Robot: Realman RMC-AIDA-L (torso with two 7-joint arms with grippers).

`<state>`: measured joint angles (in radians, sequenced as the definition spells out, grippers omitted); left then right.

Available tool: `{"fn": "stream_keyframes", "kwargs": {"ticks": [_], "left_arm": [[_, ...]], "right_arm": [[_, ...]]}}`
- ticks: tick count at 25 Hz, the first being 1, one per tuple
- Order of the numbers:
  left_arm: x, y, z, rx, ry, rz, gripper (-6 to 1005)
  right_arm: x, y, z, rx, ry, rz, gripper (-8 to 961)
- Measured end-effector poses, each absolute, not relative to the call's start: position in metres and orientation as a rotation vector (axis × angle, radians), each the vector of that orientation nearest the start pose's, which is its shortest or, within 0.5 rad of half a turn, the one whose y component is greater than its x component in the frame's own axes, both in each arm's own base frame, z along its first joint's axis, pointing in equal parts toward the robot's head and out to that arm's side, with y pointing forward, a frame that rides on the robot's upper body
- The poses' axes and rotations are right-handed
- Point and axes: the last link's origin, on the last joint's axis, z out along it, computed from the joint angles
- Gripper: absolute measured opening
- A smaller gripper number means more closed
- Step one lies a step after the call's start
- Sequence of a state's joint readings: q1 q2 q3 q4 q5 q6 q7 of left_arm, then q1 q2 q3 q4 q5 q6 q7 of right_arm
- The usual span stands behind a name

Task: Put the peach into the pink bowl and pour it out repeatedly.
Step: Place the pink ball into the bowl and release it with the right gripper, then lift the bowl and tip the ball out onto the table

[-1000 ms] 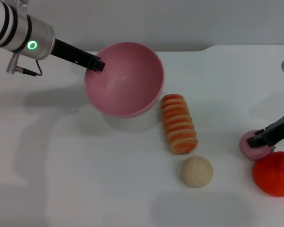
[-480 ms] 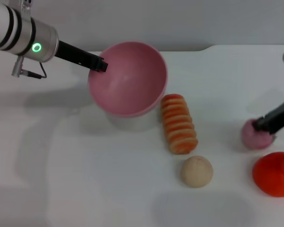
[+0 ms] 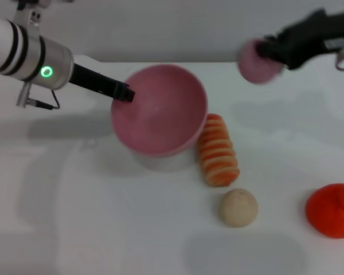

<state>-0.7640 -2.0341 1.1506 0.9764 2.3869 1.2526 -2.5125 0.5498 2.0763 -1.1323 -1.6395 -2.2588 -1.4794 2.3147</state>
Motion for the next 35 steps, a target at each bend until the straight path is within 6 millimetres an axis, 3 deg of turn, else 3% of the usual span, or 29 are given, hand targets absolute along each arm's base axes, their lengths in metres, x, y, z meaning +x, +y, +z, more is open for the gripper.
{"fn": "stream_keyframes", "kwargs": {"ticks": [4, 9, 15, 21, 25, 28, 32, 35], "left_arm": [[-0.177, 0.418, 0.000, -2.494, -1.133, 0.014, 43], [-0.176, 0.417, -0.002, -2.505, -1.132, 0.020, 43], [-0.173, 0.417, -0.002, -2.512, -1.125, 0.023, 43], [-0.171, 0.418, -0.002, -2.515, -1.116, 0.023, 43], [-0.169, 0.423, 0.000, -2.523, -1.030, 0.018, 43], [-0.170, 0.425, 0.002, -2.513, -0.987, 0.008, 42], [-0.169, 0.432, 0.007, -2.481, -0.837, -0.018, 42], [-0.163, 0.438, 0.004, -2.439, -0.683, -0.030, 42]], "right_arm": [[0.077, 0.361, 0.071, -2.635, 0.355, 0.255, 29], [0.055, 0.360, 0.055, -2.678, 0.268, 0.293, 29], [0.054, 0.365, 0.032, -2.697, 0.218, 0.285, 85], [0.059, 0.366, 0.034, -2.691, 0.248, 0.314, 197], [0.073, 0.366, 0.046, -2.651, 0.301, 0.369, 330], [0.096, 0.360, 0.065, -2.604, 0.346, 0.510, 444], [0.135, 0.342, 0.091, -2.515, 0.351, 0.767, 474], [0.170, 0.327, 0.105, -2.415, 0.315, 0.805, 474]]}}
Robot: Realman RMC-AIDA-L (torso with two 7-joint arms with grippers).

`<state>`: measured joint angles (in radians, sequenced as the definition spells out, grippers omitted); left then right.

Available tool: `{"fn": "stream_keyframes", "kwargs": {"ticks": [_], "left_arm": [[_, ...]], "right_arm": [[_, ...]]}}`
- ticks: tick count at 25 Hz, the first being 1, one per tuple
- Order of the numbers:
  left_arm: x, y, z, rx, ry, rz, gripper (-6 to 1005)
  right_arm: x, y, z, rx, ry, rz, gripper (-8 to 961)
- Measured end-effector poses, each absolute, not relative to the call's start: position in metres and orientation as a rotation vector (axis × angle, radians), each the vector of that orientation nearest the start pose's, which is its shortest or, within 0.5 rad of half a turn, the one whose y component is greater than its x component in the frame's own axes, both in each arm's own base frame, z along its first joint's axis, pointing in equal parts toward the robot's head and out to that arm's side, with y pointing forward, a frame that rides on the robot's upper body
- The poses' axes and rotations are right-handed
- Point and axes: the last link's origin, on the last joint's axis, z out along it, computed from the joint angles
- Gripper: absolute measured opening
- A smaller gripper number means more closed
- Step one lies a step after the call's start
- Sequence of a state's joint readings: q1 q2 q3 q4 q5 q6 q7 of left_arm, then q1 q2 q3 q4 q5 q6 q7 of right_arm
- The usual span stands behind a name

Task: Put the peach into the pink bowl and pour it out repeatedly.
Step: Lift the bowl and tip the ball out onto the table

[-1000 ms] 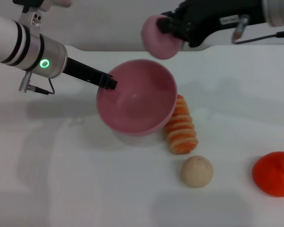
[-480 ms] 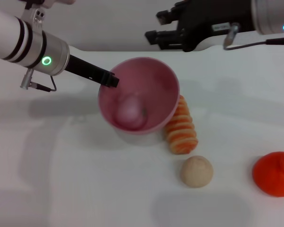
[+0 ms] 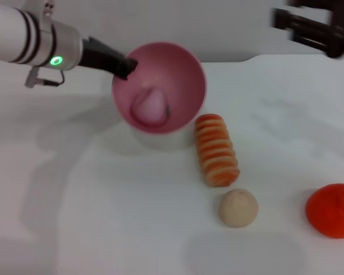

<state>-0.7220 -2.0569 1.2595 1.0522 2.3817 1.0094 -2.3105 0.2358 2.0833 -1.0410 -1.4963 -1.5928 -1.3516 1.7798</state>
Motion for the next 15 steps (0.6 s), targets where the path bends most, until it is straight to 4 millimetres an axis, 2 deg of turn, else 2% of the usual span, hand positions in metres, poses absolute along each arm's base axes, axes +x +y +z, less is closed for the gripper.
{"fn": "stream_keyframes", "kwargs": {"ticks": [4, 7, 11, 15], "left_arm": [[-0.153, 0.446, -0.010, -2.356, -0.478, -0.041, 42], [-0.148, 0.449, -0.015, -2.290, -0.379, -0.072, 42], [-0.142, 0.449, -0.022, -2.216, -0.267, -0.120, 42], [-0.136, 0.445, -0.028, -2.132, -0.151, -0.180, 43]], "right_arm": [[0.216, 0.315, 0.122, -2.290, 0.419, 0.780, 473], [0.243, 0.300, 0.137, -2.207, 0.502, 0.857, 473], [0.263, 0.279, 0.149, -2.114, 0.482, 0.985, 473], [0.272, 0.272, 0.148, -2.076, 0.466, 1.040, 473]]}}
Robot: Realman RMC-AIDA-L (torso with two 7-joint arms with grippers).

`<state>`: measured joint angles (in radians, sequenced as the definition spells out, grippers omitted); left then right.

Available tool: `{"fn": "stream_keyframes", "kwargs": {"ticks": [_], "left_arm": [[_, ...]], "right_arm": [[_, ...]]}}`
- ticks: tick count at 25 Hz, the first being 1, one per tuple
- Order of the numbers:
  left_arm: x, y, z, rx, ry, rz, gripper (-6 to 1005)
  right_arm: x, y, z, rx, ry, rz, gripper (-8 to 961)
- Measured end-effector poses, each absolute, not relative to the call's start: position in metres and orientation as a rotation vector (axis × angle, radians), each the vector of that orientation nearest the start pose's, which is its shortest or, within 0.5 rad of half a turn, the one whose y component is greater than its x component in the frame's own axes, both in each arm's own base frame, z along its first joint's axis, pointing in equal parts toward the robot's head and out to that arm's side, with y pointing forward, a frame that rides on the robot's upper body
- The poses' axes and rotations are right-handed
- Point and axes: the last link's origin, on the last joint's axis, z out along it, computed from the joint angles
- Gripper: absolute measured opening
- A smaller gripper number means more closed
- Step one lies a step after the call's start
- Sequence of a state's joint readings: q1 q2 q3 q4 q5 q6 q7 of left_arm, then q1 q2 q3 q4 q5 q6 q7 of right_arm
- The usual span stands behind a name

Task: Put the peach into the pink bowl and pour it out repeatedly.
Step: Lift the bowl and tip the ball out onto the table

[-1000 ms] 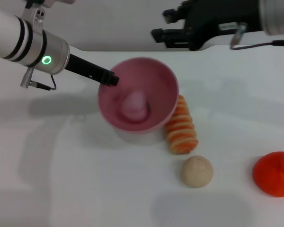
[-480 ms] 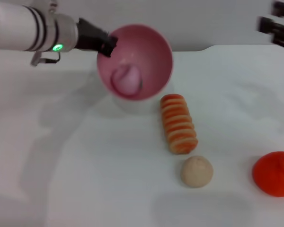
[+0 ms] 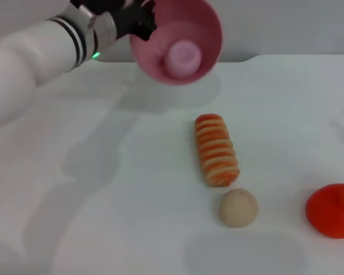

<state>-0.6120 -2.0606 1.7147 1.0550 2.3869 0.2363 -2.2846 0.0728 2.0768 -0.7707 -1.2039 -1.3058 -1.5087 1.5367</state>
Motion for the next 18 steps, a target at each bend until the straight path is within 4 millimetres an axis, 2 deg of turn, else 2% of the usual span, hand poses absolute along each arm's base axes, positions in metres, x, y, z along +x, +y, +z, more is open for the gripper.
{"fn": "stream_keyframes", "kwargs": {"ticks": [4, 13, 18], "left_arm": [[-0.134, 0.438, -0.032, -2.023, -0.022, -0.232, 43], [-0.134, 0.410, -0.044, -1.831, 0.251, -0.289, 43], [-0.133, 0.401, -0.048, -1.801, 0.300, -0.303, 43]], "right_arm": [[0.273, 0.270, 0.146, -2.081, 0.468, 1.055, 472], [0.271, 0.265, 0.147, -2.081, 0.463, 1.101, 472], [0.272, 0.265, 0.146, -2.082, 0.471, 1.113, 471]]}}
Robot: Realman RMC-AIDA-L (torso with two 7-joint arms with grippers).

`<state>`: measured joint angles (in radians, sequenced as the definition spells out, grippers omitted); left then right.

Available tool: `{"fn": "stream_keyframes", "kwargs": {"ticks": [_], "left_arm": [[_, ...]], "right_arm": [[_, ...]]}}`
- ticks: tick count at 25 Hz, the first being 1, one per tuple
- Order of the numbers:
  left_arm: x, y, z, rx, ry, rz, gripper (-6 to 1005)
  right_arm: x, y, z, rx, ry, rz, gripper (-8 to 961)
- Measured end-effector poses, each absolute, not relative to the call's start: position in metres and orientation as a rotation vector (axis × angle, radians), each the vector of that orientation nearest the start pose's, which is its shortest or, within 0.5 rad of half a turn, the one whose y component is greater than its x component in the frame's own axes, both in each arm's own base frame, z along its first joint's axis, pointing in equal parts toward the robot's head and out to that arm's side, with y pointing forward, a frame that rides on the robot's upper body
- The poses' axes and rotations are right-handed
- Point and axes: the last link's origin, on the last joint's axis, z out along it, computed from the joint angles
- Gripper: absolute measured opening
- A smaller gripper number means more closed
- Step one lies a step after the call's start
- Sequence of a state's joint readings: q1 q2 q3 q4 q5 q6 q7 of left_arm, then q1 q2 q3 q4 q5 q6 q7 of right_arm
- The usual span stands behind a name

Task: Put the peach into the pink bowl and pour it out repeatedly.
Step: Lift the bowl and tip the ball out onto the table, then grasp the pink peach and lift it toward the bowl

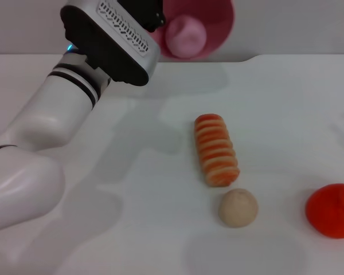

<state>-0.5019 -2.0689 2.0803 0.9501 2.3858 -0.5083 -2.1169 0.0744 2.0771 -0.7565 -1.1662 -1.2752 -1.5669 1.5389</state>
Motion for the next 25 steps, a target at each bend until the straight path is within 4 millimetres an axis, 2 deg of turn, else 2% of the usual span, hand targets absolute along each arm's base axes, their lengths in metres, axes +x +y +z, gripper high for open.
{"fn": "stream_keyframes", "kwargs": {"ticks": [17, 21, 24, 25], "left_arm": [[-0.135, 0.396, -0.051, -1.801, 0.311, -0.304, 43], [-0.133, 0.403, -0.045, -1.826, 0.229, -0.316, 44], [-0.132, 0.422, -0.031, -1.921, 0.020, -0.315, 44], [-0.132, 0.422, -0.031, -1.921, 0.020, -0.315, 44]], "right_arm": [[0.274, 0.273, 0.138, -2.092, 0.511, 1.144, 470], [0.271, 0.279, 0.131, -2.136, 0.540, 1.132, 470], [0.266, 0.288, 0.121, -2.218, 0.595, 1.088, 470], [0.264, 0.291, 0.116, -2.260, 0.612, 1.063, 470]]}}
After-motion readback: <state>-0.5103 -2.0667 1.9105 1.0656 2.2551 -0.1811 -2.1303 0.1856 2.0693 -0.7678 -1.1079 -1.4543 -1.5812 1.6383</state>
